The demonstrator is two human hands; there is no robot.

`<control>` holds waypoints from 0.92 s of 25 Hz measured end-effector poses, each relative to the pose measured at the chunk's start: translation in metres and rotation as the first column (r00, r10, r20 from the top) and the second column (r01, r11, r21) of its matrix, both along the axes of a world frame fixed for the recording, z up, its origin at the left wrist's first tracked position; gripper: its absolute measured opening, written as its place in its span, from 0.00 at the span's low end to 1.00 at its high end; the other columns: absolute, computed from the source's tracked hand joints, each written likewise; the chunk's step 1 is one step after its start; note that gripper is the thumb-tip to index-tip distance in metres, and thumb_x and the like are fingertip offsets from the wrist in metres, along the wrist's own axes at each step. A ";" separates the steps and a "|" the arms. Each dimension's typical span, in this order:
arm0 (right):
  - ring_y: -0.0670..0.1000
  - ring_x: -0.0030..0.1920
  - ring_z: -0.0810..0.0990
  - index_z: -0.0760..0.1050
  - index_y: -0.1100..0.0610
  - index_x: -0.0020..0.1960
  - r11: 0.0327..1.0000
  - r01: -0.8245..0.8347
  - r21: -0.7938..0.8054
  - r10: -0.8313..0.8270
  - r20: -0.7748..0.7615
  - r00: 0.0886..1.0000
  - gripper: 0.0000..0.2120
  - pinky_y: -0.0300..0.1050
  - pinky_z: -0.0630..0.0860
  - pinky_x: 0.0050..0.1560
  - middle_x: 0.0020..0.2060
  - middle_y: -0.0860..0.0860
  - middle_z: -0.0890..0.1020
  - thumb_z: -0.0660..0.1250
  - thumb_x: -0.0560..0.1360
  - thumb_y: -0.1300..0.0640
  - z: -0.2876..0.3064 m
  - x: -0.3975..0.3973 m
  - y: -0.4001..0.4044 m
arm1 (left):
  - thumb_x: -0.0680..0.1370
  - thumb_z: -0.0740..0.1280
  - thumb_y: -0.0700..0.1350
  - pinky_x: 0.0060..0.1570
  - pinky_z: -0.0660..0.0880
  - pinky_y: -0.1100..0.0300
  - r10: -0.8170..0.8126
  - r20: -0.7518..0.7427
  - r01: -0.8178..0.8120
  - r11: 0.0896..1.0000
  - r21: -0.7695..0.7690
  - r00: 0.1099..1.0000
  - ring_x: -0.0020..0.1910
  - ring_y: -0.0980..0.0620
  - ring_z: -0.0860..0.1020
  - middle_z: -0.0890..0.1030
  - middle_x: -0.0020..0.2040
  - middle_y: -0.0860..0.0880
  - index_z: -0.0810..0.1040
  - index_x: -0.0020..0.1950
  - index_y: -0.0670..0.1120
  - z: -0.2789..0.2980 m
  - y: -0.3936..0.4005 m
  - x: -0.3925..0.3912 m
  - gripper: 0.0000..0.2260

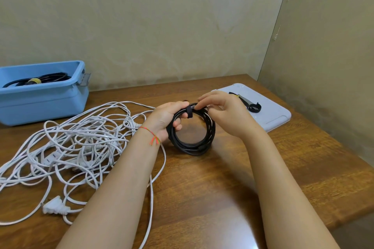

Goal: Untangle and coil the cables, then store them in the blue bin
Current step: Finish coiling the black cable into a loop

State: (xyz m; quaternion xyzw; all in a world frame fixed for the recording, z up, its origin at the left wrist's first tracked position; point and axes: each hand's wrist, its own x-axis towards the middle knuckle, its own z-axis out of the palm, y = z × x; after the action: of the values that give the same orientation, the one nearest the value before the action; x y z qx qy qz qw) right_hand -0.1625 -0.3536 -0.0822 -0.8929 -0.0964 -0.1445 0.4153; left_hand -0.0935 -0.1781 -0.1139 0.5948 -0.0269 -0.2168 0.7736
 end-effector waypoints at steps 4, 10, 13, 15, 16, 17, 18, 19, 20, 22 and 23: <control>0.39 0.55 0.77 0.76 0.48 0.60 1.000 -0.014 0.023 0.015 -0.084 0.996 0.13 0.32 0.71 0.52 0.53 0.42 0.81 0.71 0.76 0.54 -0.003 0.002 -0.006 | 0.79 0.69 0.41 0.20 0.64 0.64 -0.050 0.123 0.044 0.998 0.049 0.991 0.19 0.55 0.65 0.76 0.30 0.45 0.75 0.51 0.39 0.007 -0.004 -0.008 0.06; 0.41 0.48 0.80 0.77 0.48 0.59 0.997 -0.032 -0.064 0.023 -0.141 0.990 0.18 0.38 0.77 0.47 0.47 0.43 0.81 0.76 0.71 0.49 -0.006 0.001 -0.005 | 0.78 0.71 0.42 0.24 0.65 0.62 -0.153 0.273 0.093 0.972 0.218 0.950 0.20 0.55 0.66 0.76 0.30 0.46 0.75 0.52 0.40 0.019 -0.010 -0.019 0.08; 0.41 0.49 0.79 0.73 0.46 0.64 0.991 0.005 -0.134 -0.019 -0.104 0.994 0.23 0.40 0.79 0.48 0.49 0.42 0.81 0.74 0.71 0.48 -0.009 0.000 -0.003 | 0.76 0.73 0.43 0.26 0.66 0.61 -0.178 0.356 0.070 0.953 0.296 0.918 0.23 0.53 0.68 0.77 0.30 0.45 0.76 0.48 0.42 0.023 -0.013 -0.023 0.08; 0.43 0.49 0.80 0.69 0.44 0.68 0.984 0.022 -0.177 -0.039 -0.095 0.995 0.28 0.46 0.81 0.49 0.50 0.44 0.82 0.73 0.70 0.48 -0.009 -0.001 -0.002 | 0.75 0.74 0.44 0.27 0.67 0.61 -0.196 0.419 0.049 0.940 0.337 0.886 0.25 0.51 0.69 0.79 0.30 0.44 0.77 0.45 0.43 0.026 -0.014 -0.025 0.08; 0.45 0.50 0.80 0.68 0.44 0.68 0.982 0.023 -0.185 -0.040 -0.093 0.995 0.29 0.49 0.81 0.49 0.50 0.44 0.82 0.73 0.69 0.49 -0.009 0.000 -0.001 | 0.75 0.75 0.44 0.27 0.68 0.62 -0.208 0.443 0.042 0.934 0.355 0.872 0.26 0.51 0.69 0.79 0.30 0.44 0.78 0.45 0.43 0.027 -0.014 -0.026 0.08; 0.45 0.50 0.80 0.68 0.44 0.68 0.982 0.024 -0.188 -0.041 -0.088 0.995 0.29 0.50 0.81 0.49 0.50 0.45 0.82 0.72 0.69 0.49 -0.009 0.000 -0.002 | 0.74 0.75 0.45 0.28 0.68 0.62 -0.219 0.458 0.038 0.927 0.372 0.862 0.26 0.51 0.70 0.79 0.30 0.45 0.79 0.44 0.44 0.028 -0.015 -0.027 0.08; 0.46 0.49 0.80 0.69 0.45 0.68 0.982 0.028 -0.188 -0.044 -0.083 0.996 0.28 0.49 0.81 0.49 0.50 0.45 0.82 0.72 0.70 0.49 -0.008 0.000 -0.002 | 0.74 0.76 0.45 0.28 0.68 0.62 -0.226 0.465 0.034 0.922 0.385 0.856 0.27 0.51 0.70 0.79 0.30 0.45 0.80 0.44 0.44 0.029 -0.015 -0.028 0.08; 0.45 0.49 0.80 0.70 0.45 0.67 0.982 0.034 -0.187 -0.049 -0.075 0.996 0.26 0.49 0.81 0.48 0.50 0.46 0.82 0.73 0.70 0.50 -0.008 0.000 -0.002 | 0.74 0.76 0.46 0.28 0.68 0.61 -0.230 0.465 0.032 0.918 0.396 0.855 0.27 0.51 0.71 0.79 0.30 0.45 0.80 0.43 0.44 0.030 -0.015 -0.028 0.07; 0.45 0.49 0.80 0.72 0.46 0.65 0.982 0.038 -0.184 -0.051 -0.068 0.996 0.24 0.48 0.81 0.48 0.50 0.46 0.82 0.73 0.71 0.50 -0.008 0.000 -0.002 | 0.73 0.76 0.46 0.29 0.69 0.61 -0.235 0.459 0.033 0.913 0.407 0.857 0.27 0.52 0.71 0.79 0.30 0.45 0.81 0.43 0.44 0.031 -0.015 -0.028 0.07; 0.45 0.49 0.80 0.74 0.46 0.62 0.987 0.019 -0.160 -0.031 -0.072 0.997 0.20 0.48 0.82 0.48 0.49 0.45 0.81 0.73 0.71 0.52 -0.008 0.000 -0.001 | 0.73 0.77 0.47 0.29 0.70 0.60 -0.244 0.444 0.033 0.902 0.431 0.862 0.29 0.52 0.73 0.80 0.32 0.45 0.82 0.46 0.45 0.032 -0.014 -0.028 0.07; 0.45 0.48 0.80 0.75 0.47 0.60 0.992 -0.007 -0.128 -0.005 -0.089 0.996 0.17 0.47 0.81 0.48 0.48 0.45 0.81 0.73 0.72 0.53 -0.008 0.000 -0.002 | 0.73 0.77 0.47 0.29 0.70 0.60 -0.246 0.443 0.030 0.897 0.440 0.862 0.29 0.52 0.73 0.81 0.32 0.46 0.83 0.47 0.45 0.032 -0.013 -0.028 0.08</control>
State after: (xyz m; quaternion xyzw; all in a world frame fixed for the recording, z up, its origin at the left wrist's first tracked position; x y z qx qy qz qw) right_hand -0.1629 -0.3558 -0.0902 -0.9232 -0.0874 -0.0979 0.3612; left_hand -0.1211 -0.1908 -0.0816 0.7781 -0.2175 -0.1164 0.5777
